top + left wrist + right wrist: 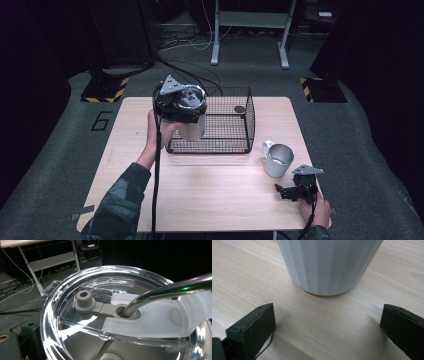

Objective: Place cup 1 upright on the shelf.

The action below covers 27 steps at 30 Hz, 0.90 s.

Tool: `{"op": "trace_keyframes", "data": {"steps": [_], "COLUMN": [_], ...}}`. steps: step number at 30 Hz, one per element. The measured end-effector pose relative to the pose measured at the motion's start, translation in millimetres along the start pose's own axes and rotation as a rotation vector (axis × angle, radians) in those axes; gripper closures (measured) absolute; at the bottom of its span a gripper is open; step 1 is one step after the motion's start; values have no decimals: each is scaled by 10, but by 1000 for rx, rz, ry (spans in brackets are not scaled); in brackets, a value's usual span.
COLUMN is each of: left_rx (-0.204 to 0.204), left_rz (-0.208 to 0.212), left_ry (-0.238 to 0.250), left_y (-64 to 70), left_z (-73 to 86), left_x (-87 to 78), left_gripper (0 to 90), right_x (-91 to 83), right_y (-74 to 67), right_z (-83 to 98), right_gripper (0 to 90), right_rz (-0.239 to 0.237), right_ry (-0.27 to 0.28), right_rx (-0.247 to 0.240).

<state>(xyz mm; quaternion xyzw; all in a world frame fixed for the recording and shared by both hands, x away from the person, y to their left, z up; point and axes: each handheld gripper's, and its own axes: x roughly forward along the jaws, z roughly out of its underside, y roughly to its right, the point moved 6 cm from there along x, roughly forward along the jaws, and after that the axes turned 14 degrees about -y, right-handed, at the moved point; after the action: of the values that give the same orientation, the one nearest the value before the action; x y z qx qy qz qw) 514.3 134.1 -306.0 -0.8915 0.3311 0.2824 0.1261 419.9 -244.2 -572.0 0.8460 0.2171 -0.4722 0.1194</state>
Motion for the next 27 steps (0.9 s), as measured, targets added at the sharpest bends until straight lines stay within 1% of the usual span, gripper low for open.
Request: {"op": "trace_keyframes", "data": {"steps": [3, 4, 5, 6, 7, 11, 12, 13, 15, 16, 17, 18, 19, 22, 27], "left_rx": [-6, -9, -6, -12, -13, -12, -24, -15, -31, -25, -30, -29, -36, -49, -52], "left_rz": [-6, -5, -6, -8, -7, -38, -43, -46, -54, -63, -67, -69, -70, -73, -83], "left_ry": [3, 2, 6, 6, 3, 4, 7, -4, -4, -16, -16, -20, -22, -26, -26], "left_y": [-40, -45, -59, -71, -78, -126, -140, -163, -190, -213, -226, -239, -255, -295, -347], "left_z": [-29, -35, -49, -57, -62, -90, -96, -92, -94, -87, -87, -83, -81, -70, -64], "left_x": [29, 38, 55, 67, 76, 132, 151, 164, 213, 237, 261, 277, 300, 364, 457], "left_gripper": [34, 34, 34, 33, 33, 33, 34, 33, 33, 33, 33, 33, 33, 33, 33], "right_x": [0, 1, 0, 0, 0, 0, 0, 1, 0, 1, 0, 0, 0, 0, -1], "right_y": [1, -1, 0, 1, -3, -1, 0, 0, -1, 1, -3, 1, -2, 0, -1], "right_z": [0, -3, 1, 1, 0, 1, 1, -3, 2, -2, 0, 1, 0, 3, 3], "right_gripper": [0, 0, 0, 0, 0, 0, 0, 0, 0, 0, 0, 0, 0, 0, 0], "right_rz": [0, 1, -1, -1, -1, -1, -1, 1, -1, 0, -1, 0, -1, -1, -1], "right_ry": [0, 2, -1, -1, 0, -1, -1, 2, -2, 1, 0, -1, -1, -2, -2], "right_rx": [-3, 4, -1, -4, 3, 0, -2, 3, -2, 0, 5, -4, 2, -3, -2]}}
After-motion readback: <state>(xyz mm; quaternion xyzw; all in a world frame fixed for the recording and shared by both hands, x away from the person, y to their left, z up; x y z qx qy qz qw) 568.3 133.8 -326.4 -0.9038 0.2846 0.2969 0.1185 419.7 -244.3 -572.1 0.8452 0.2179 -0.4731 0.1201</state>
